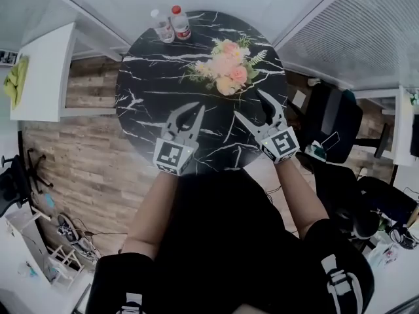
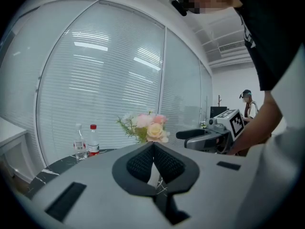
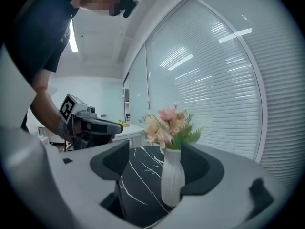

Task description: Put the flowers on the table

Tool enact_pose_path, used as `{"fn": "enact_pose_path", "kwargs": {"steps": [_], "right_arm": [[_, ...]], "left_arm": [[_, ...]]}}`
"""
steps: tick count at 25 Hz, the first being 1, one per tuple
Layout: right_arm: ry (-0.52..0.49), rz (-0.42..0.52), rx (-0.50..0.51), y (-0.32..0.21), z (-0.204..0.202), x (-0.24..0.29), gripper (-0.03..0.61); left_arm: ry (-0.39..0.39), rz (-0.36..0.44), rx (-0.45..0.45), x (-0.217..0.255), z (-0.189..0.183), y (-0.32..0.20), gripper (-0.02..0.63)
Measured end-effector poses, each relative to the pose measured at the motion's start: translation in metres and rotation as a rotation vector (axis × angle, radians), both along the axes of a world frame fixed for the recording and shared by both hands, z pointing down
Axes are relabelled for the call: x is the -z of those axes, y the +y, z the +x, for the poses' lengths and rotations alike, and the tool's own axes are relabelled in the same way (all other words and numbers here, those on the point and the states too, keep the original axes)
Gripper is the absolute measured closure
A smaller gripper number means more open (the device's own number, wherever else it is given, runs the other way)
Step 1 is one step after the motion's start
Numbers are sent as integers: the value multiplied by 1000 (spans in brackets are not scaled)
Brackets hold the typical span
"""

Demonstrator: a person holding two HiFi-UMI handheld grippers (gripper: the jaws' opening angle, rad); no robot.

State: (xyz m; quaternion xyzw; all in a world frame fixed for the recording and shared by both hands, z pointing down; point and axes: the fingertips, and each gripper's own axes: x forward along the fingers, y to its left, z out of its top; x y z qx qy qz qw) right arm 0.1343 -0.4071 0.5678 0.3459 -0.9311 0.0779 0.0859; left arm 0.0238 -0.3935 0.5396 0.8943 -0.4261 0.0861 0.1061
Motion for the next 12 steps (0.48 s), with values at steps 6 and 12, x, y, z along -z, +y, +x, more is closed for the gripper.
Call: {"fn": "enact_pose_path", "kwargs": {"steps": [6, 12], "right_arm": [[-59, 47, 62, 22, -18, 67, 262], [-107, 61, 126, 37, -26, 109, 466]], "left_arm": [[46, 82, -57, 54, 16, 20, 603], [38, 149, -137, 98, 36, 27, 603]]}}
